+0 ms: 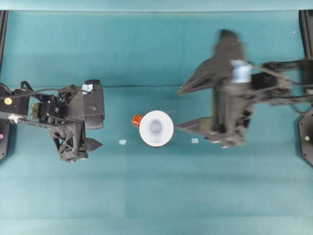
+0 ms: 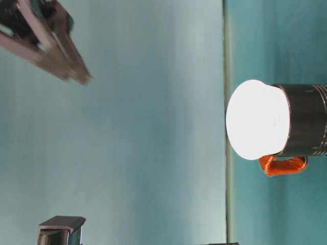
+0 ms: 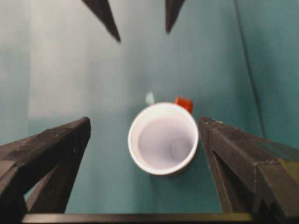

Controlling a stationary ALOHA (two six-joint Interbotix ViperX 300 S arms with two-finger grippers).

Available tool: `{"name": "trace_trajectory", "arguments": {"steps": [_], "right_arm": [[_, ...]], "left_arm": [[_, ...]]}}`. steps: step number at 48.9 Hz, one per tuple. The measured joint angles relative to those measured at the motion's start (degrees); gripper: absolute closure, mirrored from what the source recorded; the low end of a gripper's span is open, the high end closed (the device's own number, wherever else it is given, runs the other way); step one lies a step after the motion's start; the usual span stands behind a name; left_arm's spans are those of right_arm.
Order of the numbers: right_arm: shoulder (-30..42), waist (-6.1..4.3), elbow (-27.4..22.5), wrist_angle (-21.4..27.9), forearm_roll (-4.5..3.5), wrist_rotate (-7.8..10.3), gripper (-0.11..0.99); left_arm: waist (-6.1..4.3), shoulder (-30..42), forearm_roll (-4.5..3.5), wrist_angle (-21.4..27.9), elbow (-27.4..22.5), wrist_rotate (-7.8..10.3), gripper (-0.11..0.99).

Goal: Put the paper cup into the moved red handle cup holder.

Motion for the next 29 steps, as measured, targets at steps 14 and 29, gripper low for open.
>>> {"name": "trace_trajectory", "arguments": {"steps": [14, 29], "right_arm": [[-4.7, 0.35, 5.2, -6.9, -0.09, 0.00, 0.01], [-4.5, 0.53, 5.4, -7.3, -0.09, 0.00, 0.01]], "left_arm": [[-0.09, 0.0, 0.09, 0.0, 0.0, 0.00, -0.08], [-0.09, 0.0, 0.09, 0.0, 0.1, 0.00, -0.08]]}}
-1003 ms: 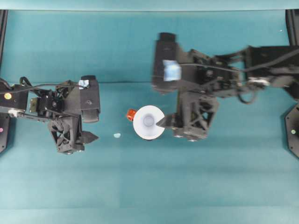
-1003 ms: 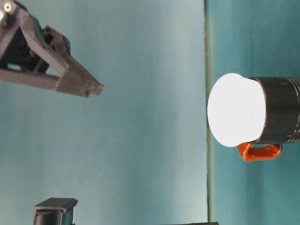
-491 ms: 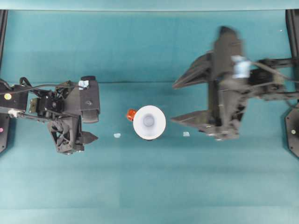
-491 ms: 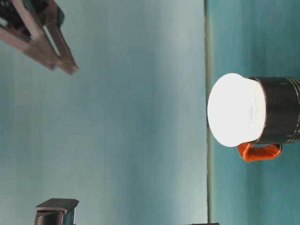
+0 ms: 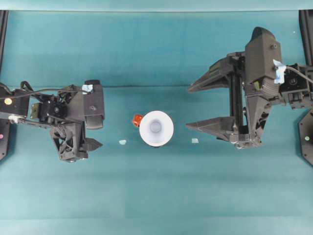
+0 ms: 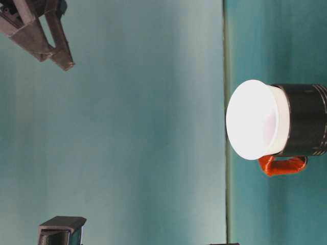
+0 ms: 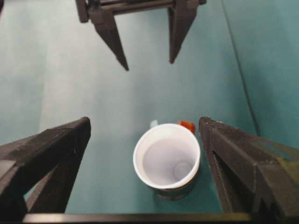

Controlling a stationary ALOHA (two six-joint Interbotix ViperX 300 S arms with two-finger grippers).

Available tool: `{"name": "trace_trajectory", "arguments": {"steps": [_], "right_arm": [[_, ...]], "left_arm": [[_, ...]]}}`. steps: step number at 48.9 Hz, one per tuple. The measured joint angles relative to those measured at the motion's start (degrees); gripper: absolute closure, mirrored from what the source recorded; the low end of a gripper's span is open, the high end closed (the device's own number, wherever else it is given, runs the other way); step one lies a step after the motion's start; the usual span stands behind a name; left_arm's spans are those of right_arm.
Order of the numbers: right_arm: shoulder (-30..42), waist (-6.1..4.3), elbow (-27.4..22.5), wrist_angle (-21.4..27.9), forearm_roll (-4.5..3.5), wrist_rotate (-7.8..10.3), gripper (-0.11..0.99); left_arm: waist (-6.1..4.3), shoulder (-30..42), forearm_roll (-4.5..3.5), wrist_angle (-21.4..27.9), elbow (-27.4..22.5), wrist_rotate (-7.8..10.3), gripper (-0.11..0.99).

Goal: Put the paper cup into the moved red handle cup holder.

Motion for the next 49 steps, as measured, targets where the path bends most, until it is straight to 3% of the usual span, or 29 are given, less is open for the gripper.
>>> {"name": "trace_trajectory", "arguments": {"steps": [49], "right_arm": [[0.5, 0.00, 0.5, 0.0, 0.00, 0.00, 0.01]], "left_arm": [[-0.62, 0.0, 0.00, 0.0, 0.0, 0.00, -0.08]]}}
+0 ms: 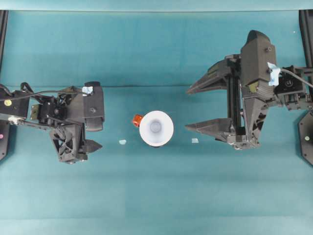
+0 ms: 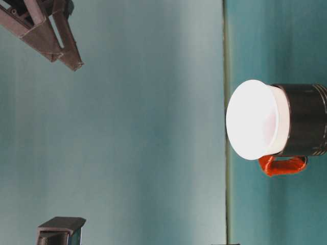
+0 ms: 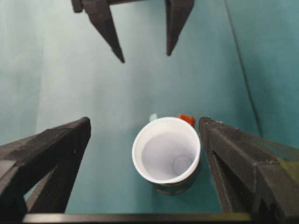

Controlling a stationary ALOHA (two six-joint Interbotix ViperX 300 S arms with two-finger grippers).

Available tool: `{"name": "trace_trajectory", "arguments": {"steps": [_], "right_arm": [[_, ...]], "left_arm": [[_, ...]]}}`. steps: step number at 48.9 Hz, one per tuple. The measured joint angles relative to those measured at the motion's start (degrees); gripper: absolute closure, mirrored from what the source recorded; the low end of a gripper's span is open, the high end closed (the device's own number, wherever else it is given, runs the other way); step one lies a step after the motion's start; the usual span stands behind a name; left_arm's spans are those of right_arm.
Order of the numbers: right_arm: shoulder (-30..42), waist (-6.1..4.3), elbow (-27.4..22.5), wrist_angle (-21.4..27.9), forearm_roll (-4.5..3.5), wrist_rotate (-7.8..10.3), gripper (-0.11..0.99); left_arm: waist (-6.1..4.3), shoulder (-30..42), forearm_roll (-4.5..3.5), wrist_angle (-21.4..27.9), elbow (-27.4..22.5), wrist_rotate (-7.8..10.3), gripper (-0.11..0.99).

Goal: Put the paper cup into the moved red handle cup holder.

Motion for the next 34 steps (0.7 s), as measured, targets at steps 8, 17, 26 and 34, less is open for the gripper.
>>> {"name": "trace_trajectory", "arguments": {"steps": [8, 17, 26, 34], "right_arm": [[0.2, 0.00, 0.0, 0.0, 0.00, 0.00, 0.01], [0.3, 0.00, 0.0, 0.0, 0.00, 0.00, 0.01], [0.3, 0.00, 0.3, 0.0, 0.00, 0.00, 0.01], [0.4, 0.00, 0.4, 0.0, 0.00, 0.00, 0.01]], "left_arm": [[0.00, 0.0, -0.09, -0.3, -0.1, 0.00, -0.08], [-0.18, 0.0, -0.09, -0.8, 0.0, -0.09, -0.08], [-0.26, 0.0, -0.09, -0.8, 0.0, 0.00, -0.08], [-0.35, 0.0, -0.09, -0.9, 0.0, -0.44, -0.08]]}}
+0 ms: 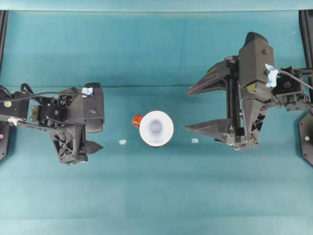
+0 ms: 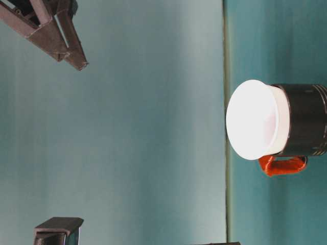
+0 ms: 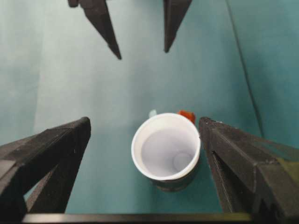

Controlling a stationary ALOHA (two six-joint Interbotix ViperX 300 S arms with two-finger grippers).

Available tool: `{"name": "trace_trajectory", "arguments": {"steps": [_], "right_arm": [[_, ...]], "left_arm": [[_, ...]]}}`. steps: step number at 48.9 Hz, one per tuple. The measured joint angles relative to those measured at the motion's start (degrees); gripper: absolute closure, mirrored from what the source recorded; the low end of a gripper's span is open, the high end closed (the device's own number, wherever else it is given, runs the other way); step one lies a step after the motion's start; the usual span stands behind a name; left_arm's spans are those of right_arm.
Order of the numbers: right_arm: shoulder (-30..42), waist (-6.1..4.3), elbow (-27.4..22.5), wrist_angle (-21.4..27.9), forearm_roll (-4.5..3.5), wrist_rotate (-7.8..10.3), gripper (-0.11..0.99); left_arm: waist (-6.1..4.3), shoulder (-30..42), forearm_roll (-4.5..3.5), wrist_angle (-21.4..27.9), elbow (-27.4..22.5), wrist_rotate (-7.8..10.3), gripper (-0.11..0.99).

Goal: Put the paper cup into the moved red handle cup holder.

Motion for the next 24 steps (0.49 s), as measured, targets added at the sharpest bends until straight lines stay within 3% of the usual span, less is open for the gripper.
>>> {"name": "trace_trajectory", "arguments": {"steps": [9, 24], "right_arm": [[-0.1, 0.00, 0.0, 0.0, 0.00, 0.00, 0.01], [-0.1, 0.00, 0.8, 0.0, 0.00, 0.00, 0.01]], "left_arm": [[-0.35, 0.1, 0.00, -0.4, 0.4, -0.88, -0.08], [-0.88, 0.0, 0.00, -2.1, 0.5, -0.88, -0.08]]}}
